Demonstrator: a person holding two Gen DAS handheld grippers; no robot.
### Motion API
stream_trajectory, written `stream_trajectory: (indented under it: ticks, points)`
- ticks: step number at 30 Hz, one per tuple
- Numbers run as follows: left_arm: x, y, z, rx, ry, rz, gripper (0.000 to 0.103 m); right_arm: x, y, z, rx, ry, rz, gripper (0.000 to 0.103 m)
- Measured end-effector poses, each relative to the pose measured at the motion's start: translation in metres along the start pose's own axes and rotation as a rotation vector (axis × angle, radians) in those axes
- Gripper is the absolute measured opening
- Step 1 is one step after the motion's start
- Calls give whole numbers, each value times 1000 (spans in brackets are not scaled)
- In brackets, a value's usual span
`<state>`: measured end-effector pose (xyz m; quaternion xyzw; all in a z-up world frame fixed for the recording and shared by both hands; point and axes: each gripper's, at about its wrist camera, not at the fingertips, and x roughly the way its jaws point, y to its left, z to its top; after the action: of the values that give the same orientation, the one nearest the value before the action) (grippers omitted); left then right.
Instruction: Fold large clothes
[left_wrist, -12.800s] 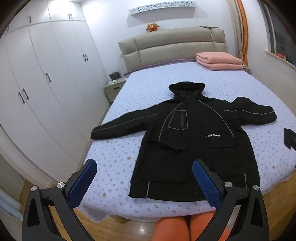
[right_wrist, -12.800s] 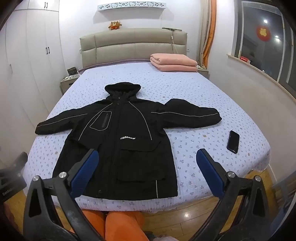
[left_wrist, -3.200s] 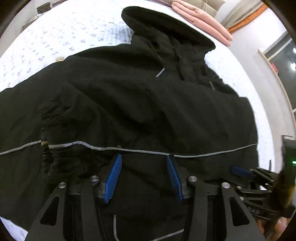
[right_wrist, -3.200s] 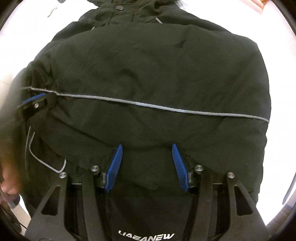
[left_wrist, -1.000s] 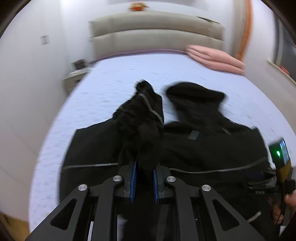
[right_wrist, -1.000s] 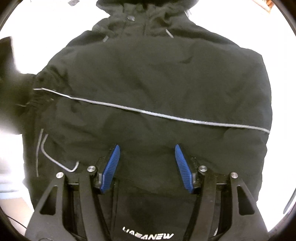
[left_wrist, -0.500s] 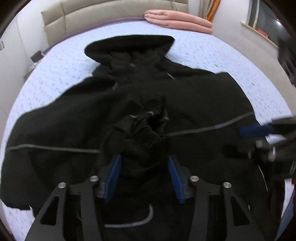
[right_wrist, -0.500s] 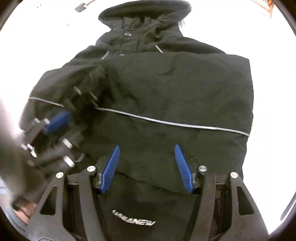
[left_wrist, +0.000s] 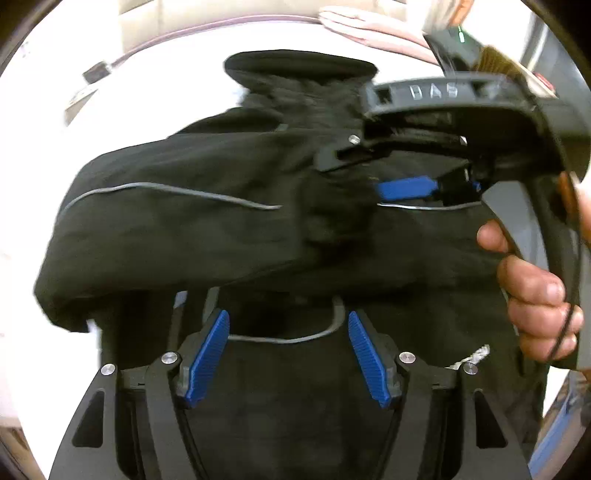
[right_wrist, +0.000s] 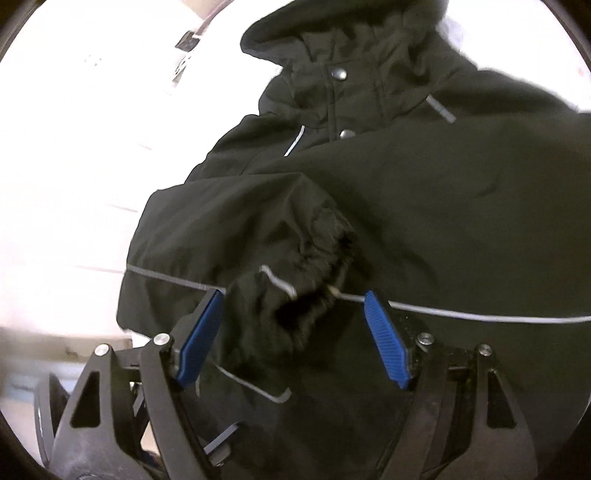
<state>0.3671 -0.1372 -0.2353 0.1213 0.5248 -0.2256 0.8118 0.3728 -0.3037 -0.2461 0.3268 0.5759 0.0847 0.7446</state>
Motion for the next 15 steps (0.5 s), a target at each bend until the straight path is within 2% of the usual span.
stream_trajectory:
  ticks: [1,2,5,8,11,15]
  points:
    - [-3,5,0,1,-11,27,69,6,-1,2,15,6,19,61]
    - [-7,11,0,5,-23,71,69,10,0,2,25,14,44,44]
    - [-22,30,9,-18,-71,140,69,4,11,-1,-15,-5,28,28]
    - [-44,52,27,-75,-148,160,69,-26,34,-9,-100,-74,-38,24]
    - [-54,67,46,-109,-202,146,68,-74,46,-15,-163,-173,-124,23]
    - [-30,69,69,-93,-182,76,69,-144,29,-25,-185,-291,-305,23]
